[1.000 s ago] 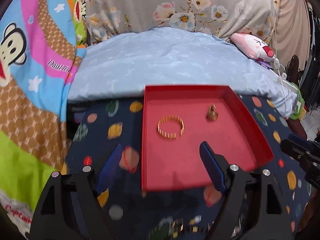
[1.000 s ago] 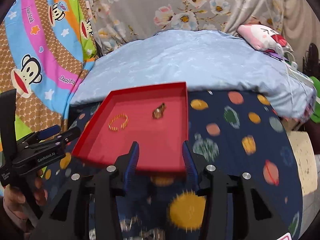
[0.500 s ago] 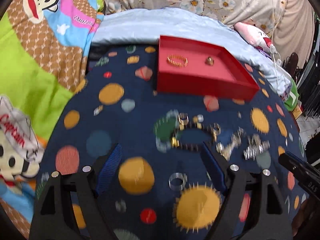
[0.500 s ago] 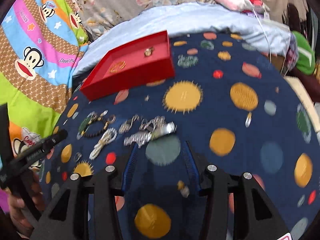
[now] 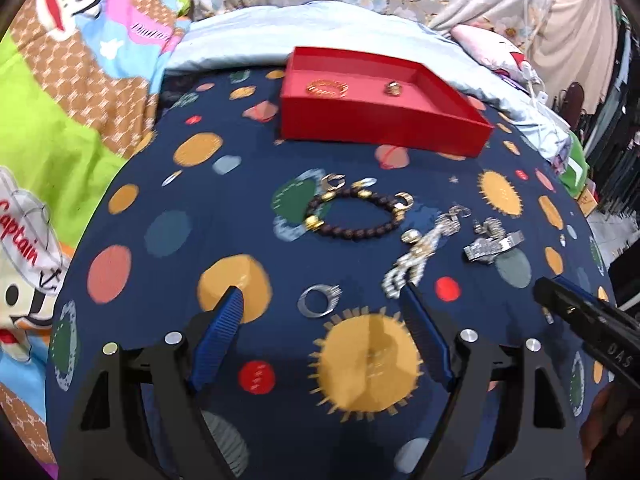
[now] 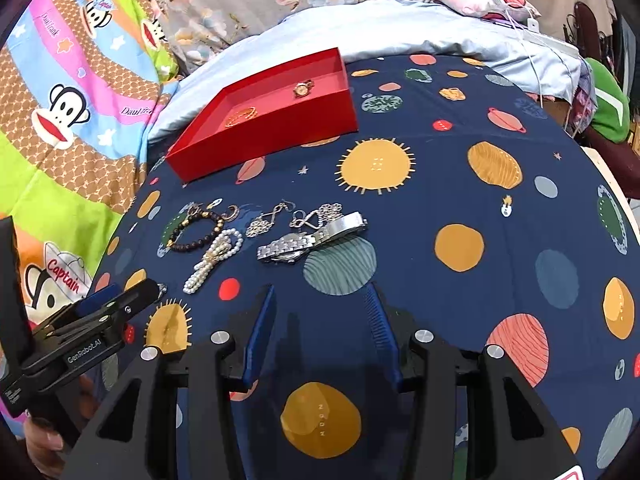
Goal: Organize jewelry
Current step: 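Move both tools back over the remaining jewelry, then grasp white pearl bracelet with left tool while right tool grasps silver watch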
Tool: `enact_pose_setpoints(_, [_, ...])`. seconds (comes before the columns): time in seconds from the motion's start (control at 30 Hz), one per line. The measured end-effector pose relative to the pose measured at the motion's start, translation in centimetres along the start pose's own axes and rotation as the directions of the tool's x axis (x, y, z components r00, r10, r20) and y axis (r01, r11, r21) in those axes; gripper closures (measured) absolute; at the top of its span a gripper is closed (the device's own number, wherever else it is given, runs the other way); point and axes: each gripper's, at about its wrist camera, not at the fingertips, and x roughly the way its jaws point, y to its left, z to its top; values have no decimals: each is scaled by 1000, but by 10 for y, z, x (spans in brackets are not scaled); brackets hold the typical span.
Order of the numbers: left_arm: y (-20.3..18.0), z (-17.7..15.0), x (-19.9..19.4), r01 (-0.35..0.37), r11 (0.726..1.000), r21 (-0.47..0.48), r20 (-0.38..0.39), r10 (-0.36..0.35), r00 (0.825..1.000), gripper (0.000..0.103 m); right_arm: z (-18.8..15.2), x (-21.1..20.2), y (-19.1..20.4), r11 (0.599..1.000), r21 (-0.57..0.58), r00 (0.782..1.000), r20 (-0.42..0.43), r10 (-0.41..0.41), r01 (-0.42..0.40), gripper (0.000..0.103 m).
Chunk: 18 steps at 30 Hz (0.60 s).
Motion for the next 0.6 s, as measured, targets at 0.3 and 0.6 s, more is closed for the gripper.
enact_pose_setpoints(0.3, [-44, 12, 30, 51, 994, 96, -23, -50, 999, 31, 7, -6, -14, 999, 30, 1000, 20, -18, 18, 55])
enact_pose_setpoints(0.6, [-52, 14, 43, 59, 991, 121, -42, -55, 998, 74, 9, 0, -21, 999, 50, 1000, 15, -6, 5, 55])
